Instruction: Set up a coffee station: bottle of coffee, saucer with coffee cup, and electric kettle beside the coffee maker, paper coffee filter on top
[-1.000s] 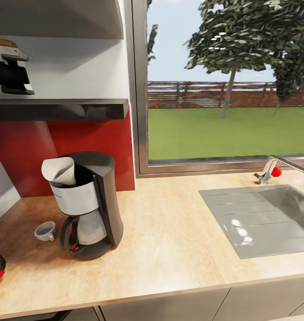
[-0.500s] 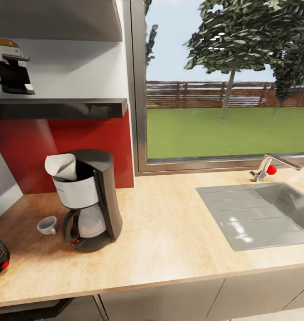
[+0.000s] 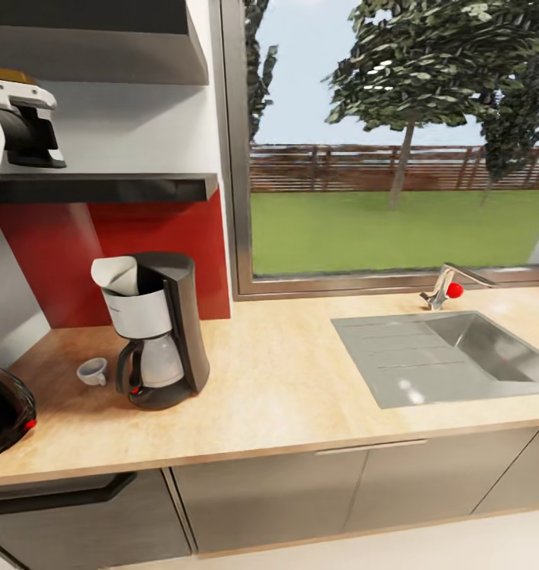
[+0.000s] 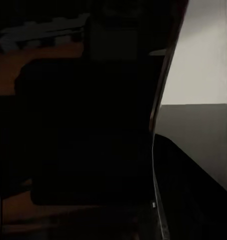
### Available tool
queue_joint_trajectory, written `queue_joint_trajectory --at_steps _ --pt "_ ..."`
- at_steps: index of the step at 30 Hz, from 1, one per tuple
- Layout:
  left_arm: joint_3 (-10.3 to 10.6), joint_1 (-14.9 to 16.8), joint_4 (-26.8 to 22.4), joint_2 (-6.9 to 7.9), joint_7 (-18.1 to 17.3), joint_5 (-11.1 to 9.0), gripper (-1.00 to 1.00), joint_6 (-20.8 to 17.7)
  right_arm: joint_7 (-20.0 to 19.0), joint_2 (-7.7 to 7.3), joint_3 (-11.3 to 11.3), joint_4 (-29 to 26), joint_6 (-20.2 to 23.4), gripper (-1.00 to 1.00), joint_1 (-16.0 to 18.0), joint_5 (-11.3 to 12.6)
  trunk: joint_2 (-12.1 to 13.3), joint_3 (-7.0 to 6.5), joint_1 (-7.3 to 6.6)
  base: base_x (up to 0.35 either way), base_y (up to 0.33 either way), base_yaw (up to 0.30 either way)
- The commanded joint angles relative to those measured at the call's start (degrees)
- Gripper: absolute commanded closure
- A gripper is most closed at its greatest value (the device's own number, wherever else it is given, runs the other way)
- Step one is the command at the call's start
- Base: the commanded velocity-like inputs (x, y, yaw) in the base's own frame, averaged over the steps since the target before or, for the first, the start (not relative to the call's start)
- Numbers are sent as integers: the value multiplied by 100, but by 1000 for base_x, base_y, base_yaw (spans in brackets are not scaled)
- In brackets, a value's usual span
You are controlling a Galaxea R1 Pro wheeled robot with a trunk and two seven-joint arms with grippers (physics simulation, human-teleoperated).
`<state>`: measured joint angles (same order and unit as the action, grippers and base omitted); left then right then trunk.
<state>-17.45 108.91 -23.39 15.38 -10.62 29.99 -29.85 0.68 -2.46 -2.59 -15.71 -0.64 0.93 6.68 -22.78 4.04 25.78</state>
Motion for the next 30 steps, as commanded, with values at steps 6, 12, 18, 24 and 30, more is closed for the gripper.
queue_joint_trajectory --at_steps 6,12,18,24,30 --pt "-59 0 -8 5 -209 69 100 20 4 22 -4 5 -14 -100 3 61 -14 13 0 -304 -132 0" --pt "-65 -9 11 24 -261 65 100 36 11 63 -4 -1 -15 -100 3 61 -14 13 0 -304 -132 0" --pt "-58 -164 -2 -13 -565 -90 100 48 11 70 -6 -2 -15 -100 3 61 -14 13 0 -304 -132 0" --pt "-65 -217 -11 -12 -853 -402 100 58 11 71 -4 -2 -15 -100 3 62 -14 13 0 -282 -98 -100" --pt "-58 -226 -124 31 -1659 -547 100 68 11 75 -4 -2 -15 -100 3 61 -14 13 0 -64 -17 -248"
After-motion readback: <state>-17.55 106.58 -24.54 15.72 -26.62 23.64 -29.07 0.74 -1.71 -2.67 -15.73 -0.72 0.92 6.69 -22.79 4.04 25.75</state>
